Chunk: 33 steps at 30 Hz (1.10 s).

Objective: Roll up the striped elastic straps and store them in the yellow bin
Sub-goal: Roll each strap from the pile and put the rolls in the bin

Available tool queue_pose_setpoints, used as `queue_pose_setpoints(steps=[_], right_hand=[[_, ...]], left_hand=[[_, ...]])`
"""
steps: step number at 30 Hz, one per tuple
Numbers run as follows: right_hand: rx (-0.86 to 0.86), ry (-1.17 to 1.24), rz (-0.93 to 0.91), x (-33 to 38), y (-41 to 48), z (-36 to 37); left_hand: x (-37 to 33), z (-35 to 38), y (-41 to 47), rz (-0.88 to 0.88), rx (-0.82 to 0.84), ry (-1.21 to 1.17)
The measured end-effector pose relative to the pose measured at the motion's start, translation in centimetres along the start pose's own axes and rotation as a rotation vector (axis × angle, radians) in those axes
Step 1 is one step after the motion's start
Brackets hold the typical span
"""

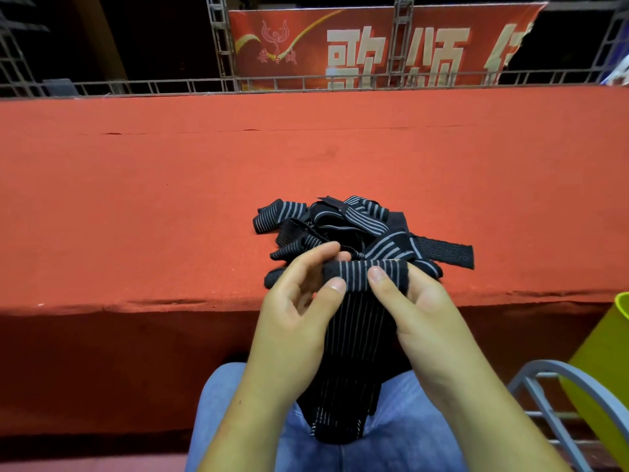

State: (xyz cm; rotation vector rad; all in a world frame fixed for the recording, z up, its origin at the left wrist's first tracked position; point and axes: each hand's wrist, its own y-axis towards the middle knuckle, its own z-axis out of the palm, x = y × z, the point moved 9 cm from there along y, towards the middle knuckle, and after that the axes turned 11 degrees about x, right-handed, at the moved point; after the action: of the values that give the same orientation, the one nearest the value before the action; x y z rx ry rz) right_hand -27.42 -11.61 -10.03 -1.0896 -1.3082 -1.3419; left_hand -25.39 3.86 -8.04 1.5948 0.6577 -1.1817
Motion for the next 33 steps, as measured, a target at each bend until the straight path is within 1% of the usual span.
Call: queue_pose_setpoints(steps=[3, 6, 11, 15, 17, 23, 27, 30, 33], right_hand=[[0.025, -0.019, -0.027, 0.2, 0.1, 0.4], [0.053, -0.044, -0.042, 0.2, 0.1, 1.1], [0.061, -0.094, -0.063, 0.4, 0.2, 1.6], [0.05, -0.138, -0.116, 0.9, 0.1, 1.2], [0.025, -0.143, -0.139, 1.1, 0.1, 0.6], [-0.015, -0.151, -0.133, 1.2, 0.1, 0.0], [-0.015, -0.093, -0.063, 0.5, -0.1, 0.0], [0.014, 0.001, 0.027, -0.3, -0.2, 0.3], [0.045, 0.017, 0.128, -1.7, -0.3, 0.5]], left_hand=[[0.6, 0.7, 0.0, -0.055, 0.049, -0.01], [1.1, 1.4, -0.1, -0.093, 0.096, 0.045], [1.0, 1.3, -0.1, -0.096, 0.074, 0.153], [1.5, 1.0, -0.1, -0.116, 0.081, 0.164], [1.3, 1.0, -0.1, -0.111, 0.1, 0.164], [0.2, 0.2, 0.0, -0.033, 0.039, 0.195], [0.2, -0.2, 0.0, -0.011, 0.002, 0.2], [0.3, -0.6, -0.1, 0.01, -0.031, 0.183], [0.2, -0.9, -0.2, 0.019, -0.071, 0.164]])
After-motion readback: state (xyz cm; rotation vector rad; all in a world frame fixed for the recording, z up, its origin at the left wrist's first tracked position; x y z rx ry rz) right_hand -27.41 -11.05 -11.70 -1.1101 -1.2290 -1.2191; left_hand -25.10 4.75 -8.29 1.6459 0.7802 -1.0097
